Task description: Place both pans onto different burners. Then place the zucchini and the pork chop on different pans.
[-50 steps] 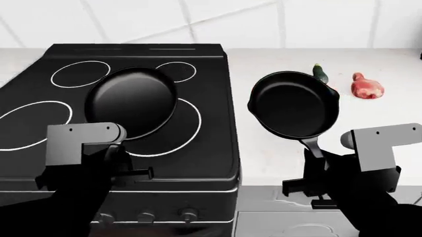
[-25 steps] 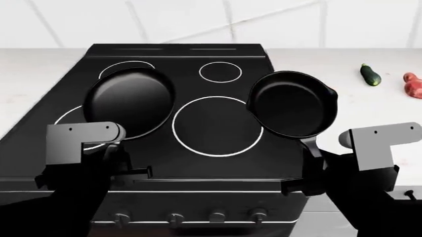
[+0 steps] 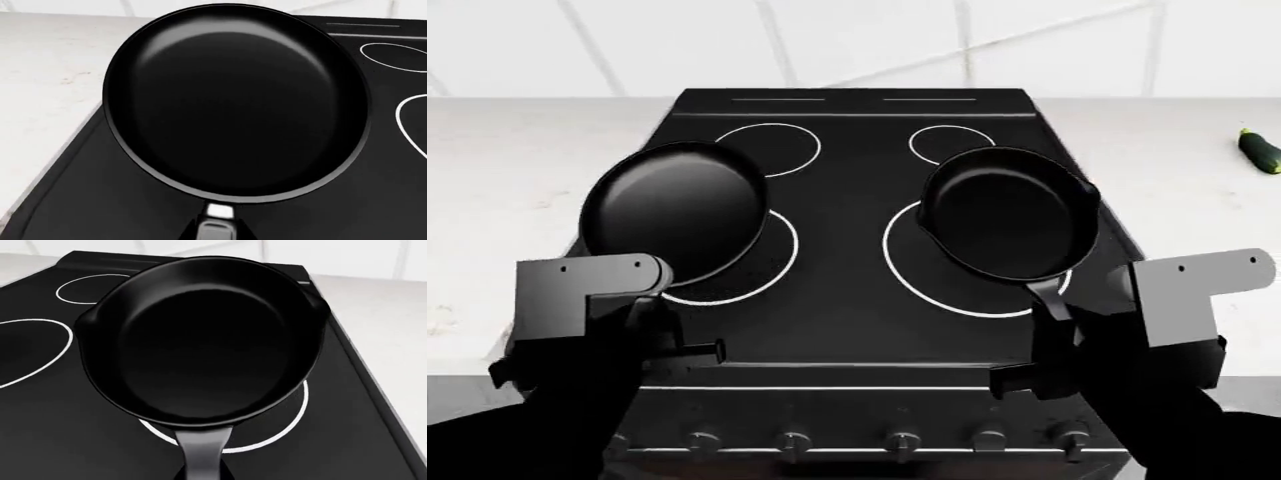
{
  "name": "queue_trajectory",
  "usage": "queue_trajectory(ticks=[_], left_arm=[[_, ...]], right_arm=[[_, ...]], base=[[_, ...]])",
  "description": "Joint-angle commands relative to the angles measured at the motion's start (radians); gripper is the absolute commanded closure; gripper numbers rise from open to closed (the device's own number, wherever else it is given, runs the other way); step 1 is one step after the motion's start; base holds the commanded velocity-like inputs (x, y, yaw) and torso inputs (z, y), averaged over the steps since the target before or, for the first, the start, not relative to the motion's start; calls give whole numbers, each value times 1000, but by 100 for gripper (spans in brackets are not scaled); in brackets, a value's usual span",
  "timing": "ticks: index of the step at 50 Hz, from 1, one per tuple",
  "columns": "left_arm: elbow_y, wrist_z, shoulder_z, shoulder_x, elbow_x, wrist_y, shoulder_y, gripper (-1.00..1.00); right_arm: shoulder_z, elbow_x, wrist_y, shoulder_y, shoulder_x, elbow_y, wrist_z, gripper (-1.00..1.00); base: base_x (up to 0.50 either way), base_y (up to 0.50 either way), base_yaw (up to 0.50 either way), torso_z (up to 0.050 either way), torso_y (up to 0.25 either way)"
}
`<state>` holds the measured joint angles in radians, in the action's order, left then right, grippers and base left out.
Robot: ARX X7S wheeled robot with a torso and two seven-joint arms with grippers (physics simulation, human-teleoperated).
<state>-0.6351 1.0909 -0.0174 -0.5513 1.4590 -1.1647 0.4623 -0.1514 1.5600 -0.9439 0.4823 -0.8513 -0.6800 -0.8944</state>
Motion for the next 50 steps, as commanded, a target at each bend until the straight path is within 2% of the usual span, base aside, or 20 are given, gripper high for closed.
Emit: queue_trajectory(ticks=[1,13,21,26,35,40,50], left_arm=[[-12,-40,-11,-1,-23,27,3,100],[-6,-3,-24,-16,28,28,21,100],[-7,8,-24,-20,45,30,27,100],[-6,8,-23,-23,45,33,25,100],[-4,8,-21,-24,46,39,24,100],[-8,-41,-19,-20,-12,58,-10,100],[-3,-60,-16,-21,-32,70,-19,100]], right_arm=[[36,-41,7,16,0,10,-11,100],[36,-31,12,19,1,13,-23,100],[27,-29,8,23,1,15,-27,100],[29,-39,16,17,4,13,-20,100],[-13,-104,13,36,44,66,21,100],[-45,-167,20,50,78,119,60,100],[-101,-268,47,48,130,218,127,100]], base=[[0,0,0,10,10],[0,0,0,1,3],[449,0,0,1,4],[16,0,0,0,4],[0,0,0,1,2],[0,0,0,2,4],[0,0,0,1,3]])
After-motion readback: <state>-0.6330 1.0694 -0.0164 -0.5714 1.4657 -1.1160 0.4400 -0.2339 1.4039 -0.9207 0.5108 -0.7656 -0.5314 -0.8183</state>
